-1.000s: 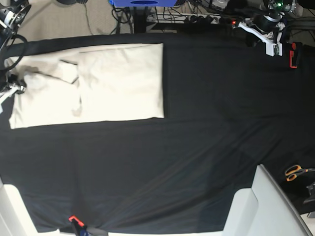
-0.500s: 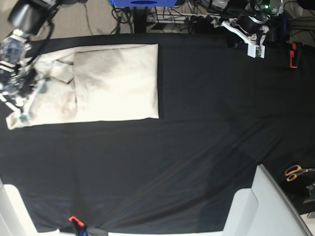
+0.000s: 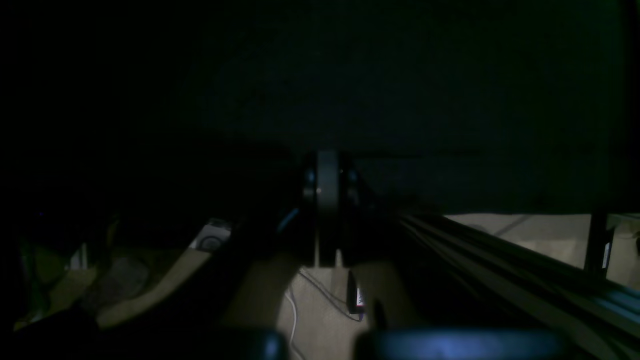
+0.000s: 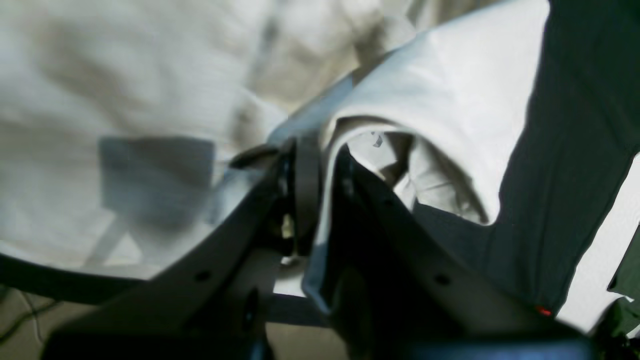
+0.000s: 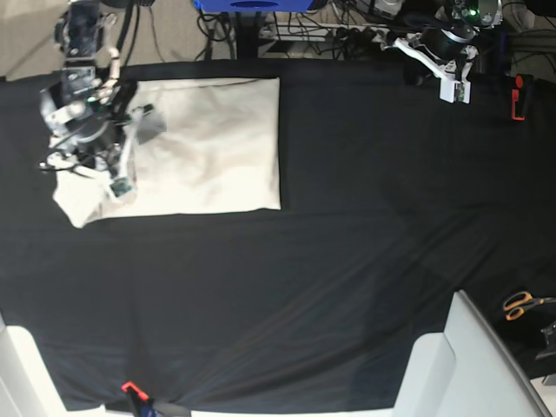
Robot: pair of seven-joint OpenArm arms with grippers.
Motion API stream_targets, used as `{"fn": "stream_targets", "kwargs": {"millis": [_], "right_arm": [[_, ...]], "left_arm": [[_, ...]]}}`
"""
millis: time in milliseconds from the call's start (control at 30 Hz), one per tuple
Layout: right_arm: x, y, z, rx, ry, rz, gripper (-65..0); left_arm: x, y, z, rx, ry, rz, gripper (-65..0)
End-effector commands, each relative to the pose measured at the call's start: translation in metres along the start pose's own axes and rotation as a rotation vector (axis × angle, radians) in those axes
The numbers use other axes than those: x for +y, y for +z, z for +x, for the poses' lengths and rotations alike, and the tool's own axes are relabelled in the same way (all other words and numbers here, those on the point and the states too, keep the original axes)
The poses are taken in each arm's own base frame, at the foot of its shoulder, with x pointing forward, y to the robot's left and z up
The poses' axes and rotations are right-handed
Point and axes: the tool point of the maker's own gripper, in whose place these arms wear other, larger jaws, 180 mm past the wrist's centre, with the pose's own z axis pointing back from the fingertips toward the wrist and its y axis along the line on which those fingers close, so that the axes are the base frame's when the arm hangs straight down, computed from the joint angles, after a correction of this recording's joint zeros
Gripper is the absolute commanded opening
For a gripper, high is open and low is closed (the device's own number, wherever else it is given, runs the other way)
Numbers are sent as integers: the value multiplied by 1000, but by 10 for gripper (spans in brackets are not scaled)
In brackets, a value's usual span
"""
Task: Fold the T-shirt properly
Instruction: 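Fold the grasped end over onto the shirt with the right gripper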
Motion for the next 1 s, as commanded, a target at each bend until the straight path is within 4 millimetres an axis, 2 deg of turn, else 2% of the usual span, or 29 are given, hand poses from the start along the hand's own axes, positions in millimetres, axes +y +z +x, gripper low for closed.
{"fn": "stream_targets", "kwargs": {"millis": [0,167,233,367,500,667,833,967], "right_arm": [[-1,4,11,-39,-2,-13,-642],[32,9,23,-71,-7,-2,-644],[36,11,28,-79,30,-36,-644],[55,19,41,-105,138,-89,-644],[72,23,52,-119,138,-78,-644],[77,26,66,-124,59,-93,-644],[95,16,66,-77,62,-96,-644],[106,20,71,-92,17,-119,-644]], "left_arm": [[0,3,5,-22,-9,-6,-650],[0,3,5,-22,-9,-6,-650],[0,3,5,-22,-9,-6,-650],[1,3,5,-23,-8,-3,-650],[0,3,5,-22,-9,-6,-650],[-1,2,5,-23,-10,-9,-650],[-1,2,5,-23,-10,-9,-650],[2,2,0,-10,-3,-4,-650]]}}
